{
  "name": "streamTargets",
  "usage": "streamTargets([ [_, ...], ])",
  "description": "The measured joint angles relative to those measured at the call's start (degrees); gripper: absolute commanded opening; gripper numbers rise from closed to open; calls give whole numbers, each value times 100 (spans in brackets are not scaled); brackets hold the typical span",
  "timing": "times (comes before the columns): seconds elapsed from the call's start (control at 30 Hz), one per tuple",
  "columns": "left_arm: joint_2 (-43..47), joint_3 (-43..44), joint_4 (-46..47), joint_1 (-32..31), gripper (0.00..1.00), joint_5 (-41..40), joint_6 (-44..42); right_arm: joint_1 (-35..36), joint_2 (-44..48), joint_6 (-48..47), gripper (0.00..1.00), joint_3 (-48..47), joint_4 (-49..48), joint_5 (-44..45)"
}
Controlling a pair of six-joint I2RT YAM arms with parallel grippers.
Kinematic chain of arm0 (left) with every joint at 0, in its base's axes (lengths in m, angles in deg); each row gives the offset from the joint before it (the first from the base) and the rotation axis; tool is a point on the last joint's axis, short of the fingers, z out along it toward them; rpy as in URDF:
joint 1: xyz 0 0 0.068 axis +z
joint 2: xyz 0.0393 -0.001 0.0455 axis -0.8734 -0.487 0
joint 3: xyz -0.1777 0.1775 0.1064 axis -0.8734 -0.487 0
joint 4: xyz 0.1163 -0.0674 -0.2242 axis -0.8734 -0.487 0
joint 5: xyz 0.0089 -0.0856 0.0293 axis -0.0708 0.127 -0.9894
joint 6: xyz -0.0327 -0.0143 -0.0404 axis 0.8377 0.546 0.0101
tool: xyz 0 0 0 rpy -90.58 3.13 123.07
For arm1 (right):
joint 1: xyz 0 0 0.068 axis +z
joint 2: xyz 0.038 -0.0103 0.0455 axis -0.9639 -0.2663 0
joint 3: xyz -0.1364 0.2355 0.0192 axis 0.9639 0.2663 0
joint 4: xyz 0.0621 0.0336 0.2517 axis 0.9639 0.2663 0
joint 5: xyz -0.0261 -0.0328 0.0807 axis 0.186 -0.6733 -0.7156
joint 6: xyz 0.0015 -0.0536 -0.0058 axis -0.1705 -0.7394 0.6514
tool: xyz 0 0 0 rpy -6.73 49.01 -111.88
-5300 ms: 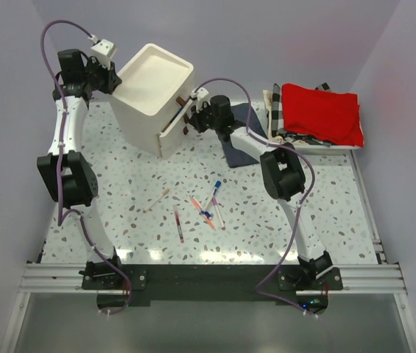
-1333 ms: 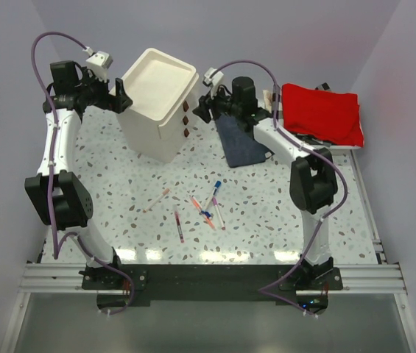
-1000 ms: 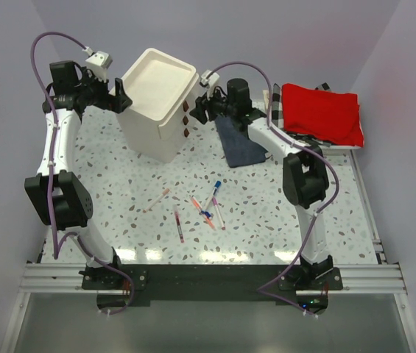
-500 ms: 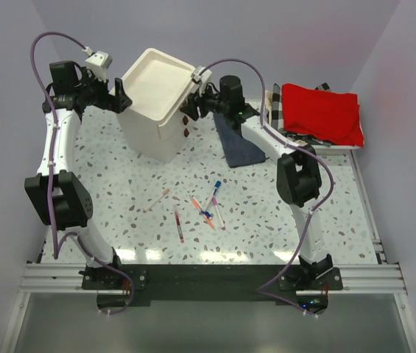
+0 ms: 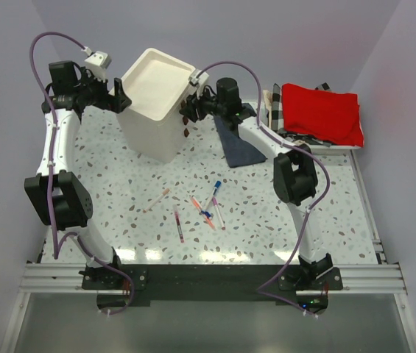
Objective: Sort the stationery into containers
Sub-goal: Open the drawer in the storage box.
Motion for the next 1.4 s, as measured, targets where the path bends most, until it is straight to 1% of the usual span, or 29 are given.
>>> streamTargets([
  [0.1, 0, -9, 13, 7, 100, 11, 2, 0, 0, 37, 40, 0, -33, 0],
  [0.2, 0, -11, 17, 7, 100, 15, 2, 2, 0, 66, 31, 0, -61, 4],
  [0.23, 0, -11, 17, 7, 100, 13, 2, 0, 0, 70, 22, 0, -59, 7],
  [0.3, 0, -20, 26, 7, 100, 17, 2, 0, 0, 52, 14, 0, -57, 24],
  [0.33, 0, -22, 33, 11, 100, 22, 2, -2, 0, 44, 3, 0, -61, 13],
  [0.37, 0, -28, 39, 11, 100, 24, 2, 0, 0, 37, 0, 0, -63, 4],
  [0.57, 2, -35, 52, 15, 100, 39, 2, -2, 59, -96, 0, 109, -76, 4],
  [0.7, 2, -33, 55, 17, 100, 33, 4, -44, 503, -295, 0, 688, -109, 96],
  [0.73, 2, -33, 55, 22, 99, 31, 7, -68, 627, -328, 0, 831, -81, 118],
  [0.87, -2, -33, 61, 42, 87, 24, 98, -221, 1196, -426, 0, 1429, 138, 133],
  [1.03, -24, -31, 87, 55, 88, 72, 164, -337, 1602, -535, 0, 1825, 413, 140],
  [1.4, -39, -9, 101, 90, 92, 76, 216, -529, 2264, -793, 0, 2492, 697, 153],
])
